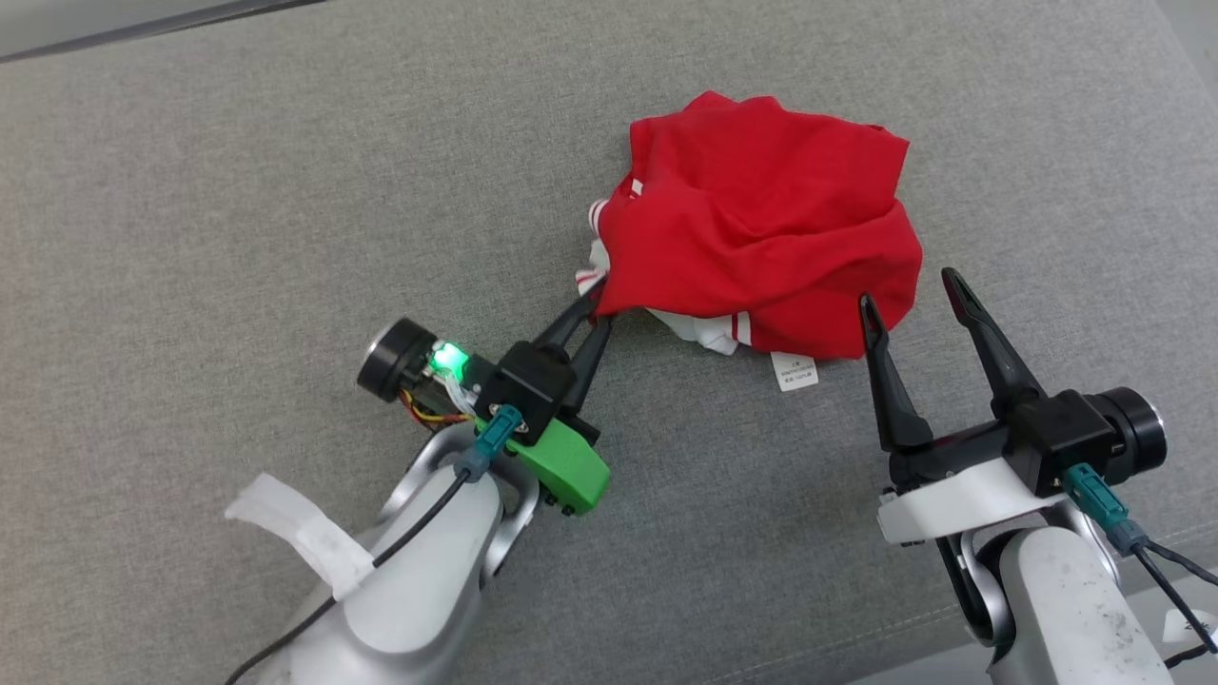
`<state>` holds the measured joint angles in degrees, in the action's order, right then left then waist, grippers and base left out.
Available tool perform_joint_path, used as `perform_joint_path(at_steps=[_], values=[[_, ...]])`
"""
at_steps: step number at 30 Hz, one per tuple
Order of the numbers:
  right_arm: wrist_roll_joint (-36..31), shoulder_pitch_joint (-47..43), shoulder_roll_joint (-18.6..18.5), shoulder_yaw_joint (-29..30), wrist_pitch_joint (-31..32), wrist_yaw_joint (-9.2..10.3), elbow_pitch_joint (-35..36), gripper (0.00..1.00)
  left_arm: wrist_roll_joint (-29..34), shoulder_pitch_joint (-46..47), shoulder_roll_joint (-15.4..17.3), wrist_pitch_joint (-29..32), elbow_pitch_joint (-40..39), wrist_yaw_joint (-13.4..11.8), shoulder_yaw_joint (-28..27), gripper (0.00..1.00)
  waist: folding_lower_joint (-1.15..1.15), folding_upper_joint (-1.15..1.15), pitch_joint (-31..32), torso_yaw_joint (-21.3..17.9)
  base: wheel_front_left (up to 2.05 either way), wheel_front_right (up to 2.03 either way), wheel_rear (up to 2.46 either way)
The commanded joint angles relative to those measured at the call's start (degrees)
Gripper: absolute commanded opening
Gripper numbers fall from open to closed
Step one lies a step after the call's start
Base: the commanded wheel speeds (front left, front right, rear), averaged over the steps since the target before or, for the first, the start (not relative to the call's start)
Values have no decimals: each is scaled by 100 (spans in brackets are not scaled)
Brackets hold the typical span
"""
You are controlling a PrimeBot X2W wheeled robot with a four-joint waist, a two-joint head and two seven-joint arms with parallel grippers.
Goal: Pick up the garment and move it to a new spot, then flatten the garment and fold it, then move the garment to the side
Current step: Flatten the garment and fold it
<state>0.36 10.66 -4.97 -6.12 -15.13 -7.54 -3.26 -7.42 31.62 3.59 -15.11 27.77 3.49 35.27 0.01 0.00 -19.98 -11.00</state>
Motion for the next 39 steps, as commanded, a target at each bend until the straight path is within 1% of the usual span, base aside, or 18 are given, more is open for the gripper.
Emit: perform_joint_path(at_steps=[1, 5, 9, 12, 17, 21, 25, 28, 30, 32, 34, 39], values=[[23, -39, 15, -8, -3, 10, -11, 100, 109, 161, 91, -5, -169, -52, -48, 0, -1, 0, 179, 22, 0, 0, 0], [31, -130, 56, -40, -3, 10, -60, 100, 493, 528, 320, -4, -682, 18, -26, 0, -1, 0, 481, 2, 0, 0, 0], [45, -220, 110, -82, -3, 10, -101, 100, 755, 1194, 483, -5, -814, 158, 88, 0, -1, 0, 757, -88, 0, 0, 0], [63, -233, 138, -134, -3, 10, -120, 100, 928, 1852, 572, -4, -684, 252, 175, 0, -1, 0, 894, -218, 0, 0, 0], [93, -278, 180, -157, -3, 10, -126, 100, 1071, 3208, 583, 7, -244, 369, 435, 0, -1, 0, 991, -512, 0, 0, 0], [123, -354, 194, -105, -3, 10, -147, 100, 1015, 4150, 465, 11, 101, 393, 665, 0, -1, 0, 996, -681, 0, 0, 0], [112, -423, 208, -55, -3, 10, -145, 100, 868, 4718, 459, 5, 344, 389, 673, 0, -1, 0, 1009, -731, 0, 0, 0], [116, -469, 206, 41, -3, 10, -138, 100, 712, 4518, 568, 2, 354, 323, 543, 0, -1, 0, 1042, -687, 0, 0, 0], [103, -487, 208, 131, -3, 10, -104, 100, 594, 4148, 684, 0, 231, 243, 492, 0, -1, 0, 1049, -611, 0, 0, 0], [57, -520, 208, 215, -3, 10, -89, 100, 466, 3618, 867, 0, -61, 95, 418, 0, -1, 0, 1063, -524, 0, 0, 0], [26, -555, 207, 287, -3, 10, -67, 100, 305, 2886, 1081, -2, -478, -107, 316, 0, -1, 0, 1071, -429, 0, 0, 0], [-45, -597, 170, 430, -2, 10, -3, 100, -210, 648, 1572, -3, -1710, -644, -74, 0, -1, 0, 1015, -131, 0, 0, 0]])
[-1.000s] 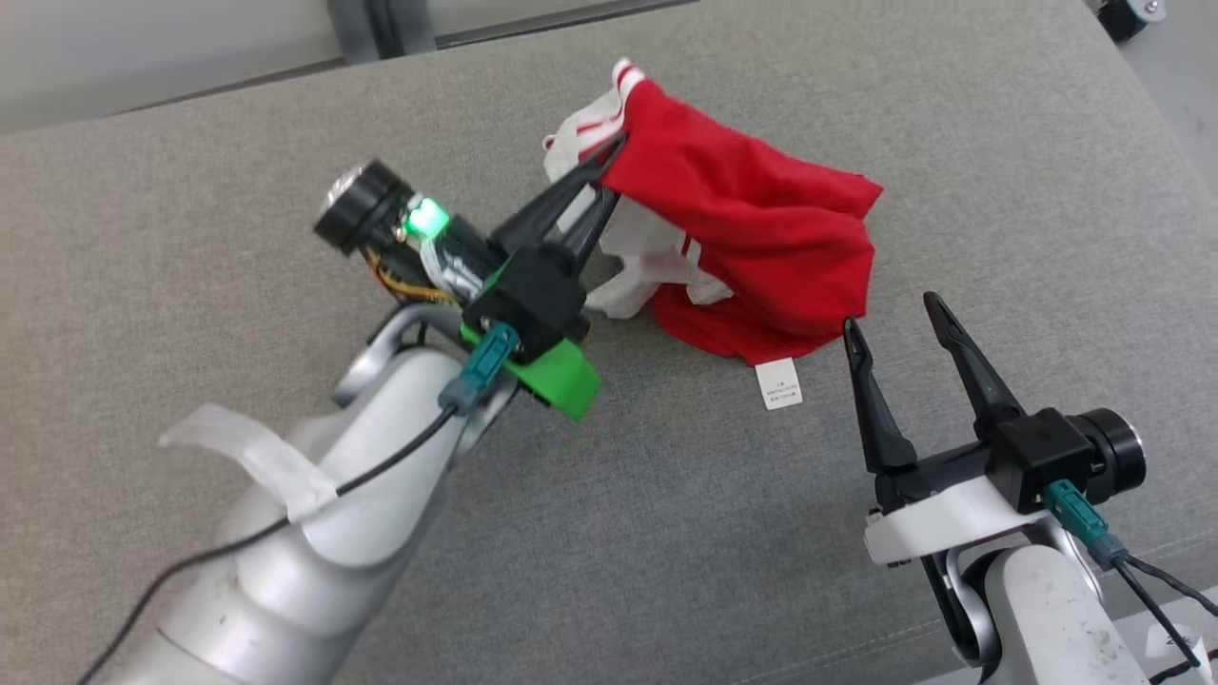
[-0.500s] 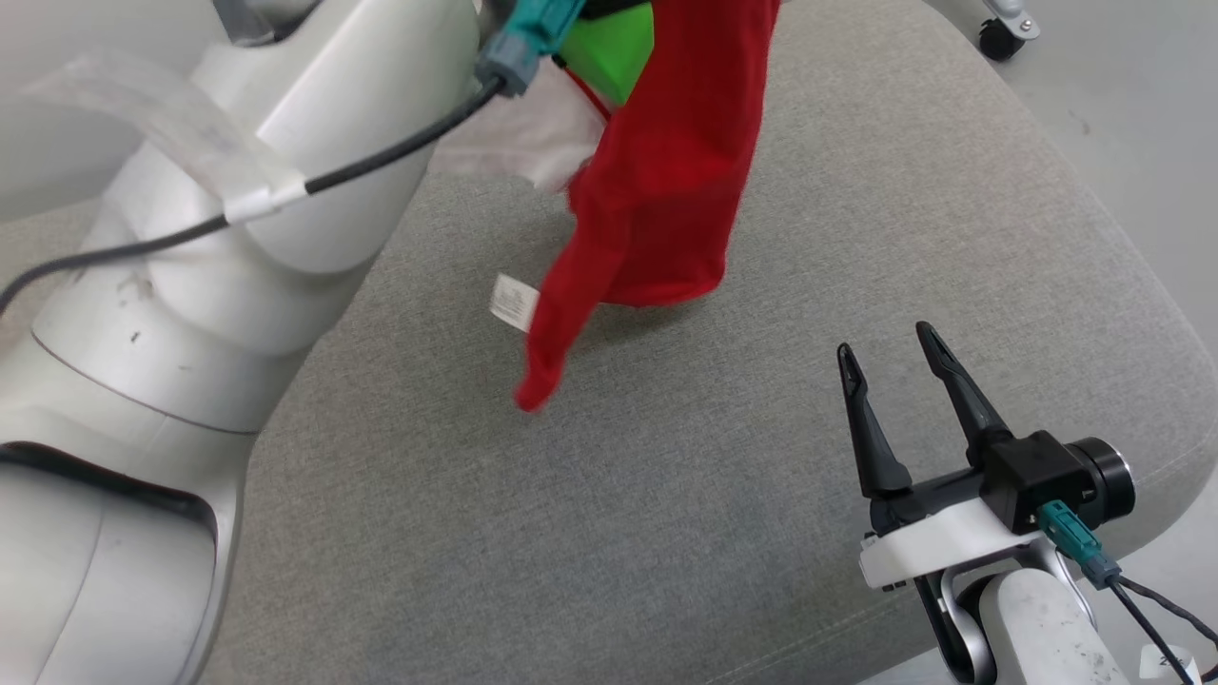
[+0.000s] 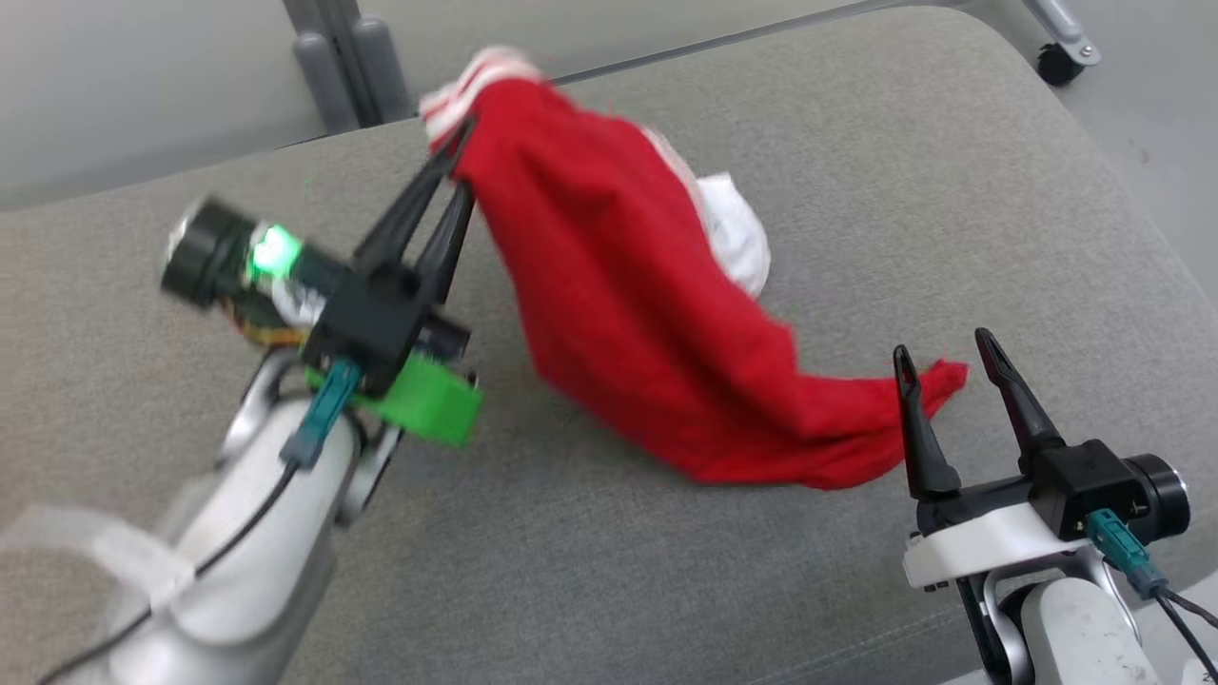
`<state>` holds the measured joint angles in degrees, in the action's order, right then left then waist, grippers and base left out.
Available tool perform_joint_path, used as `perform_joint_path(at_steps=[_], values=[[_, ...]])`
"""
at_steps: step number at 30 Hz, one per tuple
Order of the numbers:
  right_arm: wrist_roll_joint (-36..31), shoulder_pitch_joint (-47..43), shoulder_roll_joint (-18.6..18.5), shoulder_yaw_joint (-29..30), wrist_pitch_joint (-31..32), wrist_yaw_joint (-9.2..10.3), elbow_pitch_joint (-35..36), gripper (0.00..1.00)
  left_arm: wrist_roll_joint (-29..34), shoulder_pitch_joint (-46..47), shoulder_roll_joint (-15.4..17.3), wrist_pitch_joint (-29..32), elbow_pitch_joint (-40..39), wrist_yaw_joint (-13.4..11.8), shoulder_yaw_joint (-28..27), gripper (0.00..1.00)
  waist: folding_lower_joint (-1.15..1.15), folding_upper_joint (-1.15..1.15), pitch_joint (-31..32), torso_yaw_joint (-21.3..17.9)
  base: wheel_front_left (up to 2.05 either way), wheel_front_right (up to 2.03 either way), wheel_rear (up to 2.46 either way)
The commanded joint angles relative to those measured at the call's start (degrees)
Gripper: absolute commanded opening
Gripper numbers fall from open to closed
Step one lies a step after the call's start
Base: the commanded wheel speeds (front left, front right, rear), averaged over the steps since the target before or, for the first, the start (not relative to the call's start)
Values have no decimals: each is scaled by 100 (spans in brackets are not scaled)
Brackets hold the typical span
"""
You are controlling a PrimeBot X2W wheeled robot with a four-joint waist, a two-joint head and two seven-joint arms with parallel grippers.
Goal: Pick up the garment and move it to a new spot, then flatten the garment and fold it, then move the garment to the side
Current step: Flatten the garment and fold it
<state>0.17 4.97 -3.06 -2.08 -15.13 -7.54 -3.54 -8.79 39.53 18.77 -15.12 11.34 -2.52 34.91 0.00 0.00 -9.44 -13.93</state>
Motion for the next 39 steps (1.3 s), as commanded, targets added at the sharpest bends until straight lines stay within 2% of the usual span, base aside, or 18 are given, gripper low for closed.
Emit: perform_joint_path(at_steps=[1, 2, 5, 8, 12, 16, 18, 19, 20, 21, 25, 28, 35, 37, 39], values=[[-32, -33, -40, 26, -2, 10, 23, 100, -78, -495, 131, -1, -201, -132, -102, 0, 0, 0, -57, 212, 0, 0, 0], [-33, -26, -55, 28, -2, 10, 21, 100, -127, -931, 207, -1, -343, -287, -226, 0, 0, 0, -70, 263, 0, 0, 0], [-35, 23, -77, 36, -2, 10, 19, 100, -315, -1978, 286, -2, -532, -533, -528, 0, 0, 0, -101, 375, 0, 0, 0], [-20, 68, -88, 22, -2, 10, 15, 100, -405, -2676, 270, -2, -509, -665, -818, 0, 0, 0, -124, 458, 0, 0, 0], [-13, 84, -99, 2, -2, 10, 2, 100, -485, -3355, 57, -2, -473, -911, -1325, 0, 0, 0, -136, 522, 0, 0, 0], [8, 65, -98, -13, -2, 10, -6, 100, -403, -3768, -154, -3, -415, -978, -1682, 0, 0, 0, -159, 564, 0, 0, 0], [13, 50, -104, -21, -2, 10, -10, 100, -390, -3881, -279, -3, -337, -933, -1813, 0, 0, 0, -172, 583, 0, 0, 0], [13, 47, -106, -19, -2, 10, -8, 100, -414, -3902, -339, -3, -294, -903, -1906, 35, 0, 0, -181, 592, 0, 0, 0], [16, 46, -107, -18, -2, 10, -9, 100, -423, -3918, -393, -3, -262, -870, -1974, 57, 0, 0, -187, 598, 0, 0, 0], [21, 51, -113, -19, -2, 10, -12, 100, -452, -3930, -481, -3, -226, -855, -2073, 100, 0, 0, -201, 607, 0, 0, 0], [24, 34, -140, -12, -2, 10, -13, 100, -552, -3972, -731, -3, -162, -760, -2433, 100, 0, 0, -199, 668, 0, 0, 0], [16, -35, -164, 19, -2, 10, -9, 100, -490, -4060, -840, -2, -243, -861, -2657, 100, 0, 0, -168, 746, 0, 0, 0], [-11, -35, -208, -29, -2, 10, -9, 100, -407, -4062, -1014, -3, -784, -660, -3441, 100, 0, 0, -78, 948, 0, 0, 0], [-17, -18, -216, -59, -2, 10, 10, 100, -406, -4034, -1063, -2, -984, -501, -3524, 100, 0, 0, -60, 963, 0, 0, 0], [-13, 13, -227, -98, -2, 10, 30, 100, -444, -3879, -1024, -2, -1089, -168, -3452, 100, 0, 0, -74, 961, 0, 0, 0]])
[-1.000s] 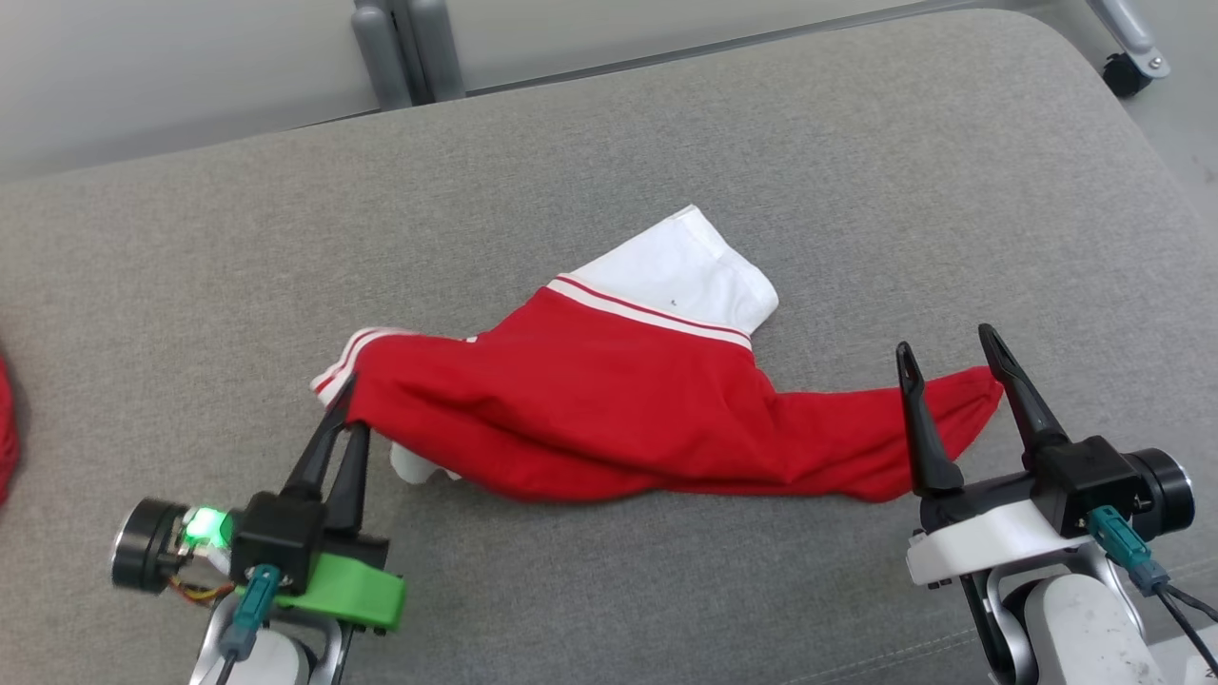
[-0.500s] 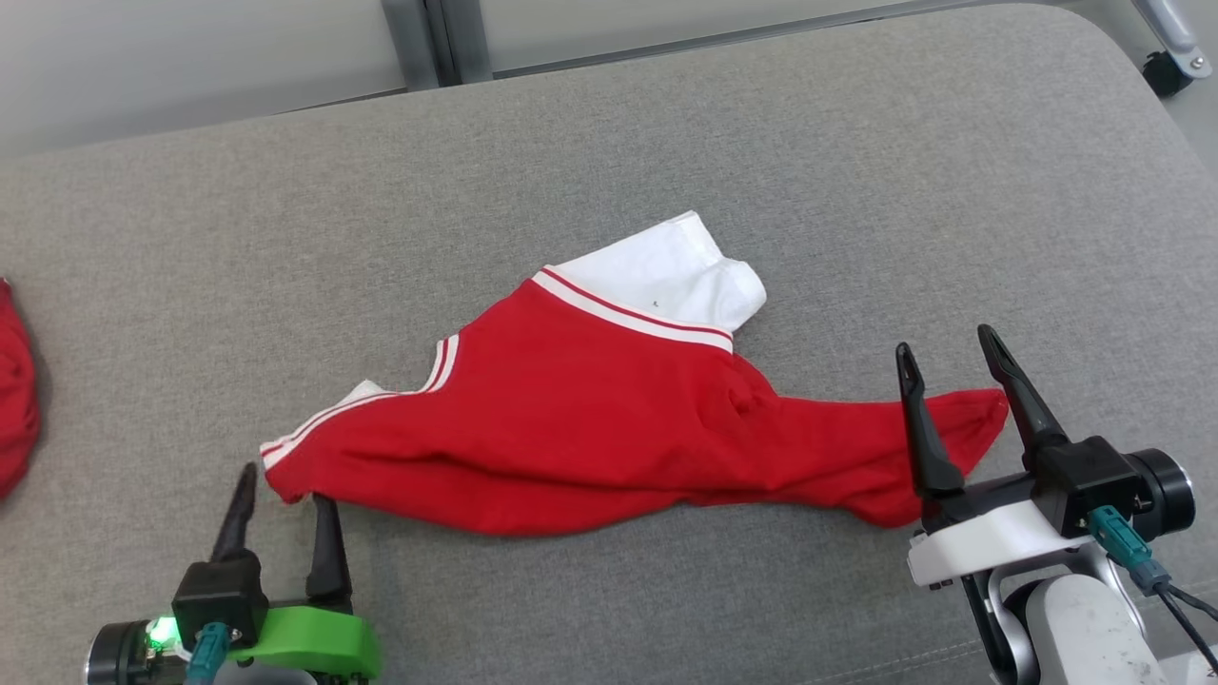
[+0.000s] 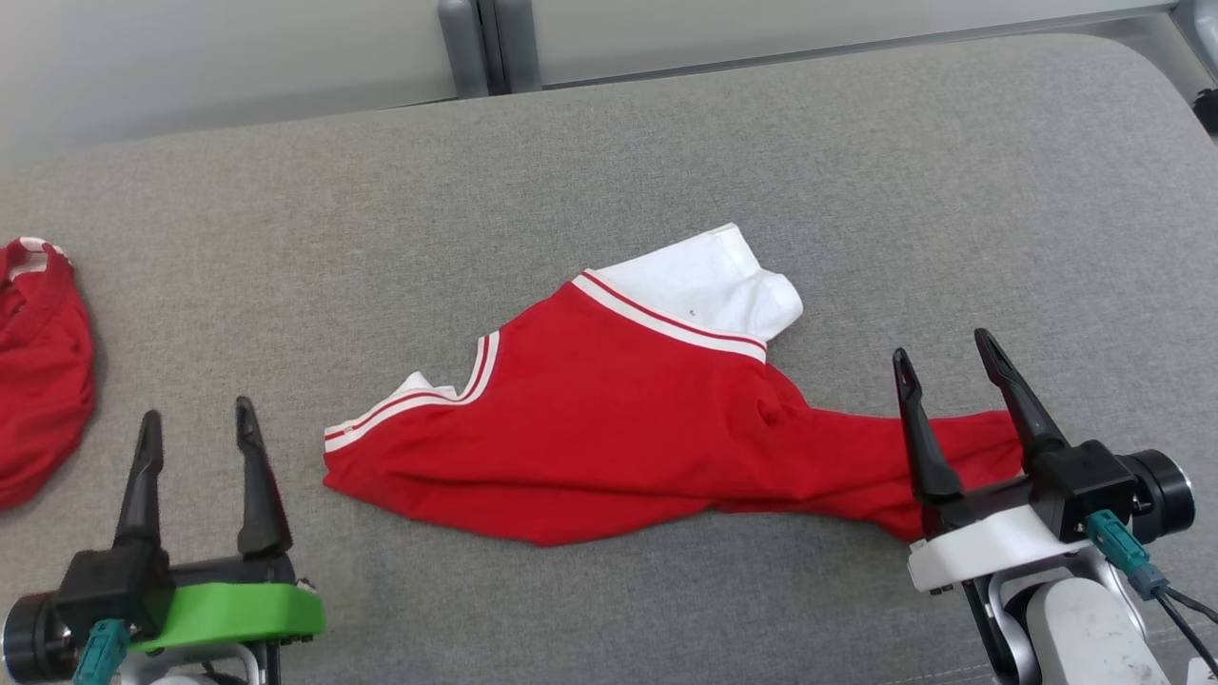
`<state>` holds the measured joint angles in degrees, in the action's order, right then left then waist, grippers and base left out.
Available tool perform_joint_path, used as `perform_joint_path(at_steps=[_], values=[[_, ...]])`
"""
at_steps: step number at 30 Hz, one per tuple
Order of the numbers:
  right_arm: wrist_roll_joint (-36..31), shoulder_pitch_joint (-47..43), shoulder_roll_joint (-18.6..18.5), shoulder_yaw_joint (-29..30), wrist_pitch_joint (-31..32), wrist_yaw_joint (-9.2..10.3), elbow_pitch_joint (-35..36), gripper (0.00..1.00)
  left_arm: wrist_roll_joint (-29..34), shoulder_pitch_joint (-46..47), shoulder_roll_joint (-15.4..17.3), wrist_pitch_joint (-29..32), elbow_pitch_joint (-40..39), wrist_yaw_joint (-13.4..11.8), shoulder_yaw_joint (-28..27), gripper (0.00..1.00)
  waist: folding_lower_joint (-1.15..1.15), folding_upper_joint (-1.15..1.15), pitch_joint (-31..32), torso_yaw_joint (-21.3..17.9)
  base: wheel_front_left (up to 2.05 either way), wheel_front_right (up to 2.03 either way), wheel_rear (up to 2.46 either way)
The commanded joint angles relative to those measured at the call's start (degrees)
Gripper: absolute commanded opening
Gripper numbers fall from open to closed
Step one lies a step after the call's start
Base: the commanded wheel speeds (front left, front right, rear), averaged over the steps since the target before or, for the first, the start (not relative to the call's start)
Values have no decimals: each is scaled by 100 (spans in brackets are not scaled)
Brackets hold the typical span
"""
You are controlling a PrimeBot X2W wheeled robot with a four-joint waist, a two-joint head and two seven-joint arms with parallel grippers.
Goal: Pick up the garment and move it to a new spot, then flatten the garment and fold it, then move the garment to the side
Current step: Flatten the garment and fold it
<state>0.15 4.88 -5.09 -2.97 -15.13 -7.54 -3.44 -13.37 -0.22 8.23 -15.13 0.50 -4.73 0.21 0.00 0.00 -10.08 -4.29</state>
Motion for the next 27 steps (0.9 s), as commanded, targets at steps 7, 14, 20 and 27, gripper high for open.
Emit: perform_joint_path(at_steps=[7, 14, 20, 27], values=[[46, 249, -43, -76, -2, 10, 103, 100, 61, 1394, 556, 439, 345, 1046, 761, 100, 0, 0, -325, -227, 0, 0, 0], [94, 421, 63, -15, -2, 10, 199, 100, -347, 3231, 937, 1602, 1013, 1226, 2166, 100, 0, 0, -854, -670, 0, 0, 0], [136, 570, 148, 12, -2, 10, 254, 100, -626, 4582, 853, 1945, 1944, 1216, 3437, 100, 0, 0, -1354, -1007, 0, 0, 0], [98, 683, 180, 207, -2, 10, 410, 100, -869, 5665, 474, 2031, 3162, 1216, 4373, 100, 0, 0, -1794, -1313, 0, 0, 0]])
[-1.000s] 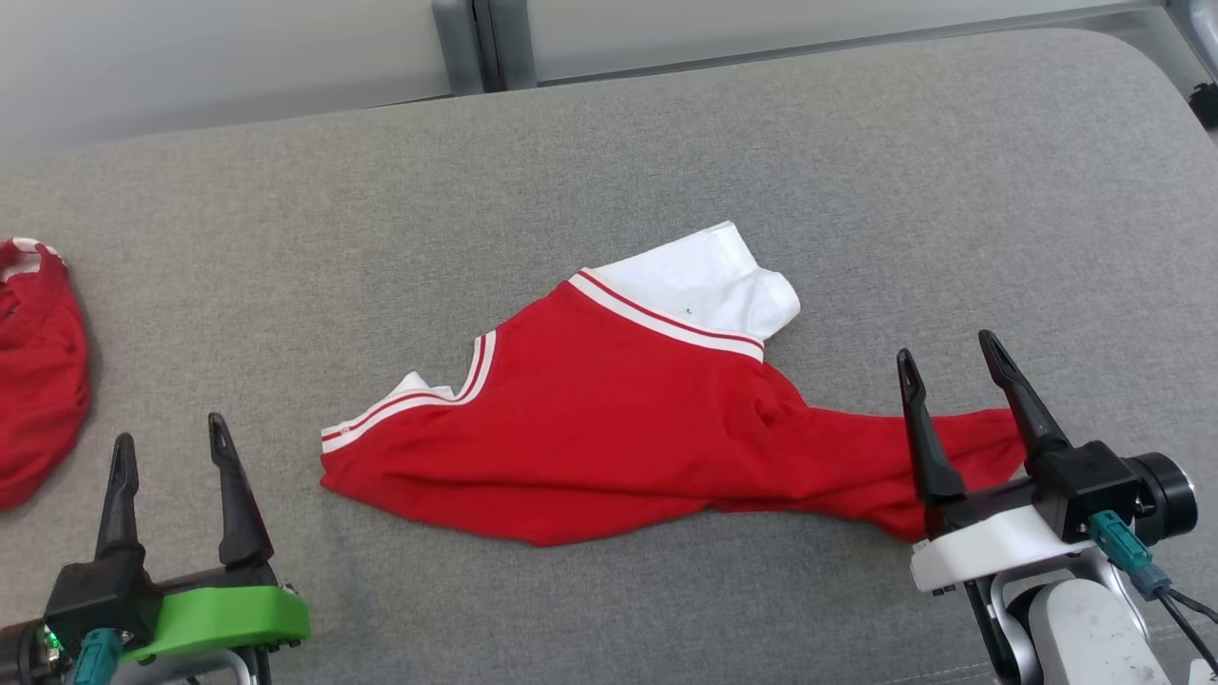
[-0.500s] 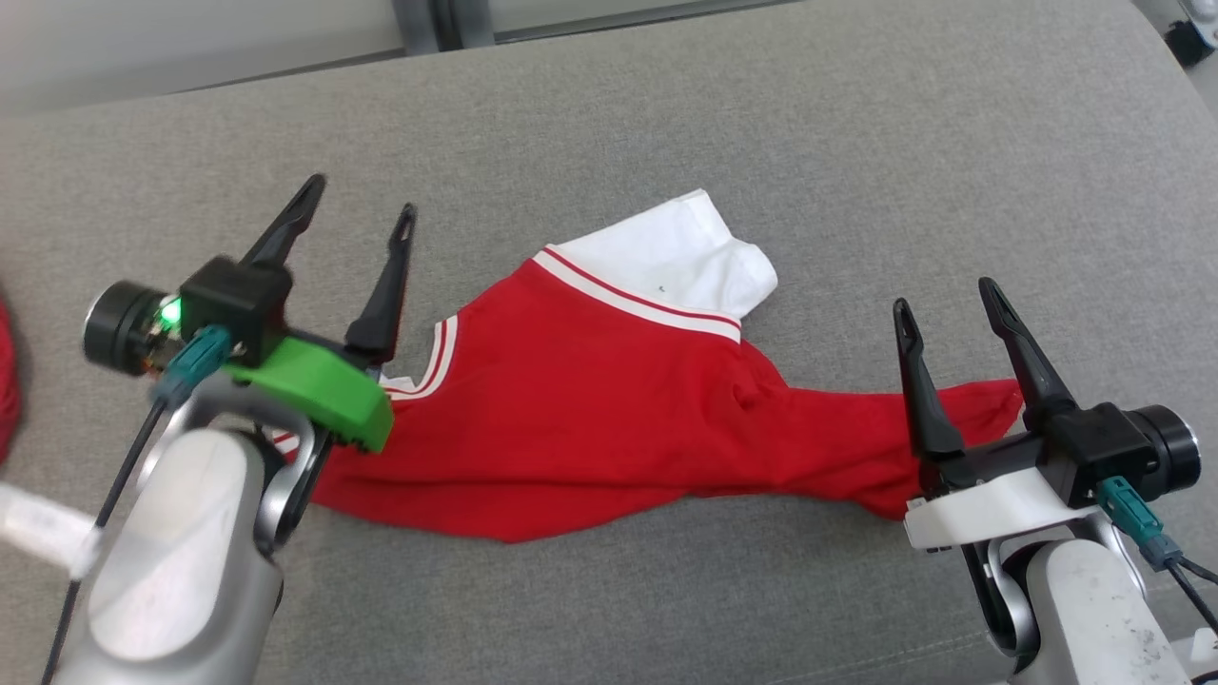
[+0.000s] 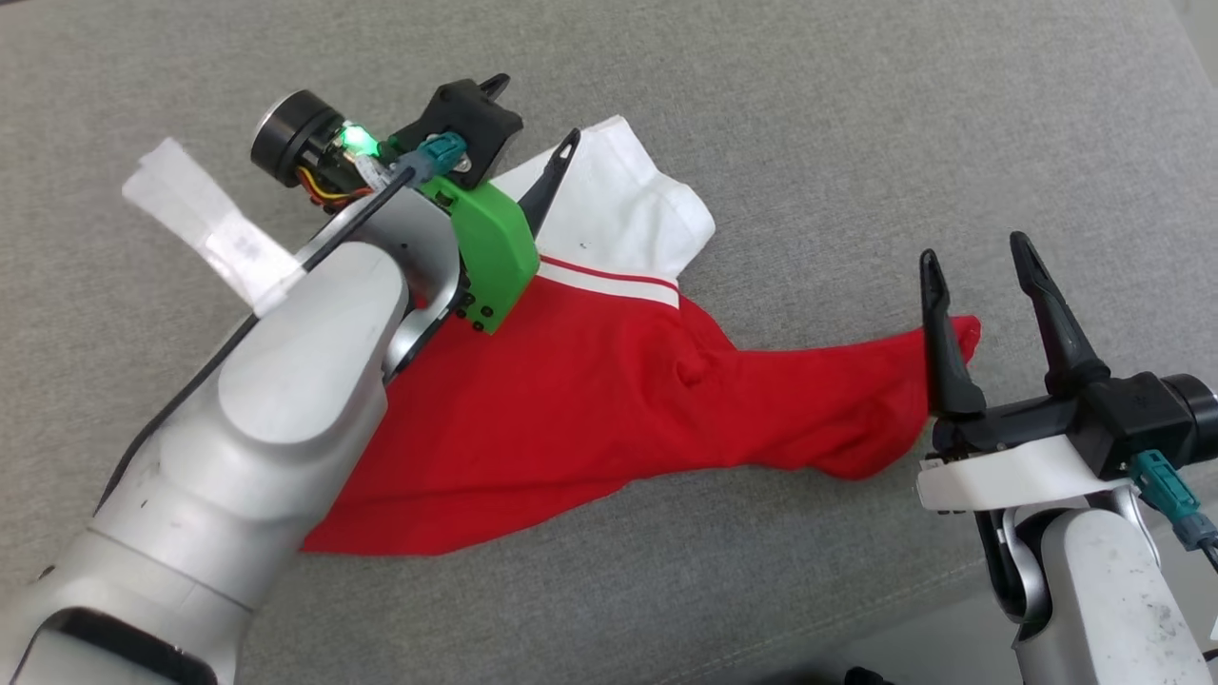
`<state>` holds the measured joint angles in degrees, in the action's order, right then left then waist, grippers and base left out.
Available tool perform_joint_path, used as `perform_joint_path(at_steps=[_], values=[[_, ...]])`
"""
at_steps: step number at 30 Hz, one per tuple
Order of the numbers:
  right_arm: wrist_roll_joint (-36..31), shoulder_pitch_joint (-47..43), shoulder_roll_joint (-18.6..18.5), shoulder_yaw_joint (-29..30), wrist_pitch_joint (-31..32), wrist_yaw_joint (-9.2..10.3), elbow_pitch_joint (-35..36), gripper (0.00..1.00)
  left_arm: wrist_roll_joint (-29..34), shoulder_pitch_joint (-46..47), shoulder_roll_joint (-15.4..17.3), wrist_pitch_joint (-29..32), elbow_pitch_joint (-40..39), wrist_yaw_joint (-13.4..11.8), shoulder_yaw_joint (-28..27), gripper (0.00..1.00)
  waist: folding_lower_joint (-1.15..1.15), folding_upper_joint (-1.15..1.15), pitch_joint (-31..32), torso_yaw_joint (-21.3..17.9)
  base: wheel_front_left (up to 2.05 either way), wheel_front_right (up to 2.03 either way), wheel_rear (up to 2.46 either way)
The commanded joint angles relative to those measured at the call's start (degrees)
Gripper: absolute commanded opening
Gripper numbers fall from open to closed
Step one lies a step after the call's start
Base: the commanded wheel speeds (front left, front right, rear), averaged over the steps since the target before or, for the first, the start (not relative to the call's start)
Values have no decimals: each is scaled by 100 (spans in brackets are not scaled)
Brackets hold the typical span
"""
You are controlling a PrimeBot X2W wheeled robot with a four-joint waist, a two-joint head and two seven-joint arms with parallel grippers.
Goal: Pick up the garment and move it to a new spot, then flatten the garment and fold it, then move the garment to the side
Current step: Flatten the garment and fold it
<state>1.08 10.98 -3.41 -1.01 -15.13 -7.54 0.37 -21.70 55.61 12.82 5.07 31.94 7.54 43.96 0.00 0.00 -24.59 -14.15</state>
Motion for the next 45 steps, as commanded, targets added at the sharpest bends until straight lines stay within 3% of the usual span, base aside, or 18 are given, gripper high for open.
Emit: perform_joint_path(at_steps=[1, 18, 19, 20, 21, 22, 30, 35, 39, 45], values=[[-8, 80, 14, 41, -2, 10, 41, 100, -63, 222, -25, -21, 170, -11, 129, 100, 0, 0, -393, -359, 0, 0, 0], [97, 119, 53, 21, -2, 10, 56, 100, -521, 1126, -313, -381, 1714, -10, 1219, 100, 0, 0, -637, -627, 0, 0, 0], [107, 121, 53, 24, -2, 10, 56, 100, -552, 1140, -307, -377, 1772, -10, 1263, 88, 0, 0, -630, -637, 0, 0, 0], [118, 124, 53, 24, -2, 10, 53, 100, -539, 1159, -296, -389, 1834, -10, 1324, 41, 0, 0, -622, -649, 0, 0, 0], [123, 126, 53, 20, -2, 10, 51, 100, -542, 1170, -286, -409, 1879, -10, 1358, 35, 0, 0, -616, -660, 0, 0, 0], [128, 129, 53, 14, -2, 10, 48, 100, -575, 1190, -283, -443, 1934, -10, 1393, 0, 0, 0, -607, -670, 0, 0, 0], [131, 103, 54, -12, -2, 10, 27, 100, -852, 1425, -328, -654, 2179, -10, 1570, 0, 0, 0, -508, -658, 0, 0, 0], [21, 63, 53, 47, -2, 10, 66, 100, -1010, 1582, -348, -1035, 2118, -10, 1449, 0, 0, 0, -371, -449, 0, 0, 0], [2, -39, 37, 177, -2, 10, 97, 100, -1300, 1610, -162, -1313, 1868, -10, 1231, 0, 0, 0, -220, -205, 0, 0, 0], [250, -258, 23, 435, -2, 10, 58, 100, -1527, 1261, 405, -1528, 1216, -116, 982, 0, 0, 0, 8, 91, 0, 0, 0]])
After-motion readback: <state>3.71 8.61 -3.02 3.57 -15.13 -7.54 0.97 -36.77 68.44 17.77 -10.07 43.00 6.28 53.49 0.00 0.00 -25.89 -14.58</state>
